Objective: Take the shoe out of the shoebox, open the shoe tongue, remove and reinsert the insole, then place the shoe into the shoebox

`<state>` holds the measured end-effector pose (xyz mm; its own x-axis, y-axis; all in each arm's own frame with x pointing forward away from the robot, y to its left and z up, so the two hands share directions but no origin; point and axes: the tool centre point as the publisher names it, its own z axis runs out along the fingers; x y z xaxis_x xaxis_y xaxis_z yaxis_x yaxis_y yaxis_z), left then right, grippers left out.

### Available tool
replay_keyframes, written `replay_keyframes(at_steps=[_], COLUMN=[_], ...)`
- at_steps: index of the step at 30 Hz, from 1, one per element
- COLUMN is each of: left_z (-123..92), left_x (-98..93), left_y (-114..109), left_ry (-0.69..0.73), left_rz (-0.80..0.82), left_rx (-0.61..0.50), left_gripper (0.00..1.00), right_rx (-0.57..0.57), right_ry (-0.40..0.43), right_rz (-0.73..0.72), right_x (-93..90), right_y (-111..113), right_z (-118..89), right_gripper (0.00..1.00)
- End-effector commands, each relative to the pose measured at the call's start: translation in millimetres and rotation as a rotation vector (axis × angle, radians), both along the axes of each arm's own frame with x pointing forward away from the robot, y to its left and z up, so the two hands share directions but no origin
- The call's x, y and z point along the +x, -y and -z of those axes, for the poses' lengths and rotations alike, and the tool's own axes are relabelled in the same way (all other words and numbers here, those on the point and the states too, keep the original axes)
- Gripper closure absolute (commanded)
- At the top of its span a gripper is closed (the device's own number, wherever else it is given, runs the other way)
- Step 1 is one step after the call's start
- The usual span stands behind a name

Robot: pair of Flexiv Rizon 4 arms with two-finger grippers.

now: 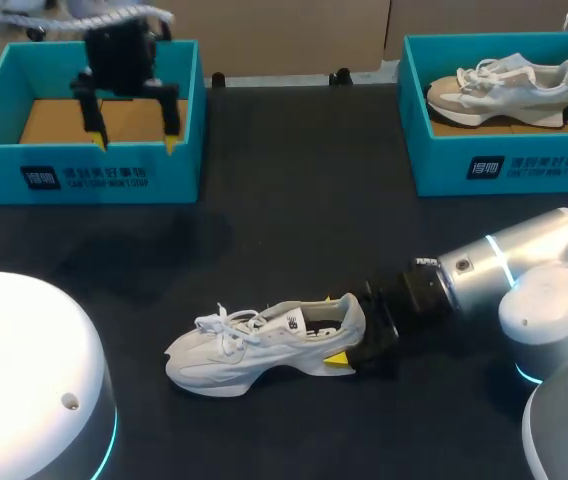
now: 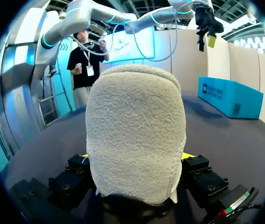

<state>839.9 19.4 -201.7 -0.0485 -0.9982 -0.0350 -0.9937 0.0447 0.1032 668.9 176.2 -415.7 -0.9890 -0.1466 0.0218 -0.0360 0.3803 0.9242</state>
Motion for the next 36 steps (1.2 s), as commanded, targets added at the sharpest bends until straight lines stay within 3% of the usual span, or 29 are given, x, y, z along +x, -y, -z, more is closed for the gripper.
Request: replay_keyframes(at_steps=[1, 11, 17, 36], left_z=[-1, 0, 1, 6], left_x=[-49.5, -70.1, -82.7, -95.8], left_y=[13, 35, 55, 86], left_ry=[0.118, 0.076, 0.056, -0.007], left_rz=[-0.027, -0.007, -0.011, 0.016], left_rx=[-0.011, -0.015, -0.014, 0.002], left_gripper=[0.00, 0.00, 0.00, 0.00], right_rx=[-0.005, -0.005, -0.028, -0.033], right_ry=[0.000, 0.000, 0.007, 0.018], right_rz=[0.001, 0.001, 0.085, 0.123], right_x=[-2.0, -2.0, -2.0, -3.6], right_y=[-2, -2, 6, 6], right_z=[0, 0, -4, -1], right_gripper=[1.00, 1.00, 1.00, 1.00])
